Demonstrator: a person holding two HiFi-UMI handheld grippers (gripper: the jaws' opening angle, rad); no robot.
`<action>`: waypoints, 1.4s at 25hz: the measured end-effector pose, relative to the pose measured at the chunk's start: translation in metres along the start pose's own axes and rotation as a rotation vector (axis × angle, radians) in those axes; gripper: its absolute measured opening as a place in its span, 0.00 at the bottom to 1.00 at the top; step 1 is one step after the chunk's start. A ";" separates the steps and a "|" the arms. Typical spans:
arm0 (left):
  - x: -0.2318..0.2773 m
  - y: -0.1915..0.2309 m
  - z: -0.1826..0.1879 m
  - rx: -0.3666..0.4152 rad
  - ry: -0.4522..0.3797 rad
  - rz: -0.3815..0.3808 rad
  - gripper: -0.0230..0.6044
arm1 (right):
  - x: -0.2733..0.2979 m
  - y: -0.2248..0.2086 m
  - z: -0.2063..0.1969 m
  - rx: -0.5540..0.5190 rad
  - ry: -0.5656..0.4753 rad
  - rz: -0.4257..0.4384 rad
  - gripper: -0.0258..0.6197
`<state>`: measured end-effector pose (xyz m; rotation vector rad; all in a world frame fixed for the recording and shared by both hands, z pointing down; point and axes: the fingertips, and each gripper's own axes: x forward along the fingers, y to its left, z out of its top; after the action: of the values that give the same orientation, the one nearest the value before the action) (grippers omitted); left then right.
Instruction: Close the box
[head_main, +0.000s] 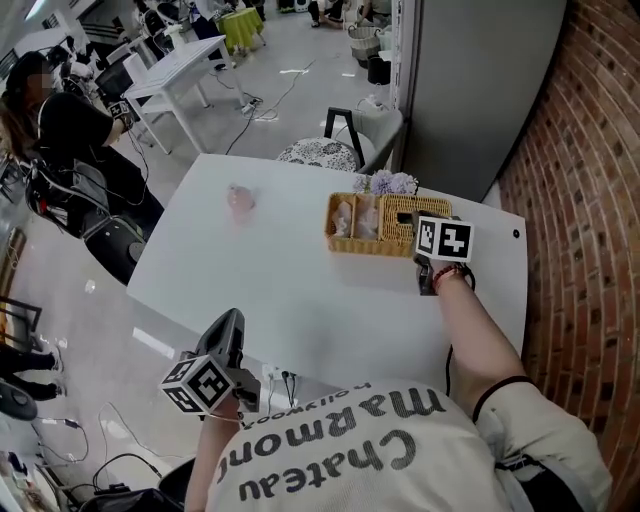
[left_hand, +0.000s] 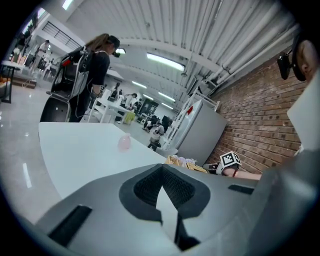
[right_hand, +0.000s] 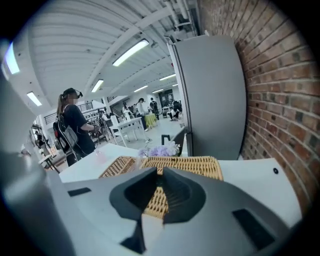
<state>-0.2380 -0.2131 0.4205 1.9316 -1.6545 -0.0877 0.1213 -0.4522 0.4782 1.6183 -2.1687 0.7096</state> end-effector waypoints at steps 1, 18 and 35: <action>0.000 -0.002 0.001 0.003 0.002 -0.011 0.04 | -0.007 0.006 -0.002 0.009 -0.003 0.006 0.10; -0.049 -0.008 0.025 -0.022 -0.023 -0.126 0.04 | -0.126 0.210 -0.056 0.151 -0.003 0.319 0.04; -0.158 -0.011 0.049 0.055 -0.151 -0.229 0.04 | -0.252 0.333 -0.039 0.165 -0.306 0.527 0.04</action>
<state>-0.2846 -0.0857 0.3249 2.1974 -1.5365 -0.2863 -0.1244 -0.1569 0.3104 1.2947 -2.8790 0.8453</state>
